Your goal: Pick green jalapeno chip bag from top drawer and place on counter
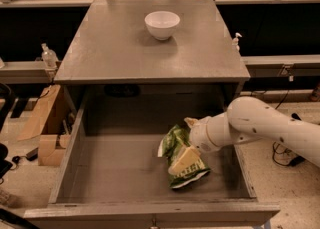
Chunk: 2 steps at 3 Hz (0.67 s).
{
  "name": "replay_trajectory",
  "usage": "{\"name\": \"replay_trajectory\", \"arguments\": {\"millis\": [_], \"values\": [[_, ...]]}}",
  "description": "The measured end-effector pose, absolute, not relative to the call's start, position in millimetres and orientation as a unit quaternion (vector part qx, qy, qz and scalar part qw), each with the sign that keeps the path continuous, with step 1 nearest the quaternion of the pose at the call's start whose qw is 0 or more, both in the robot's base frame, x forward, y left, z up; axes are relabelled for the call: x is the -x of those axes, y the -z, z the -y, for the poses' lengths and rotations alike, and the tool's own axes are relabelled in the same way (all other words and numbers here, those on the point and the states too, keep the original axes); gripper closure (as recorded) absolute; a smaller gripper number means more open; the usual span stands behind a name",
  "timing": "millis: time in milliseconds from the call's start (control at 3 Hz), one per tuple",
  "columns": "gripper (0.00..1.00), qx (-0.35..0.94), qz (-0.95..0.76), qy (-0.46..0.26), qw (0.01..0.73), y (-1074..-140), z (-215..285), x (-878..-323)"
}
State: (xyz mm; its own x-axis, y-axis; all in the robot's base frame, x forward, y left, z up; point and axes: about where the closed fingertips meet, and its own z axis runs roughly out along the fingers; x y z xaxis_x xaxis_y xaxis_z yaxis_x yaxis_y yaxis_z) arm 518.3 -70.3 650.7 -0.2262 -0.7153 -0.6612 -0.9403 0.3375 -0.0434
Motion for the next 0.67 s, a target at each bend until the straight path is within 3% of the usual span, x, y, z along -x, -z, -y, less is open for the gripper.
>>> {"name": "replay_trajectory", "arguments": {"millis": [333,667], "values": [[0.14,0.526,-0.767,-0.218,0.296,-613,61,-510],[0.37,0.523,-0.762,-0.24,0.297,-596,46,-503]]}}
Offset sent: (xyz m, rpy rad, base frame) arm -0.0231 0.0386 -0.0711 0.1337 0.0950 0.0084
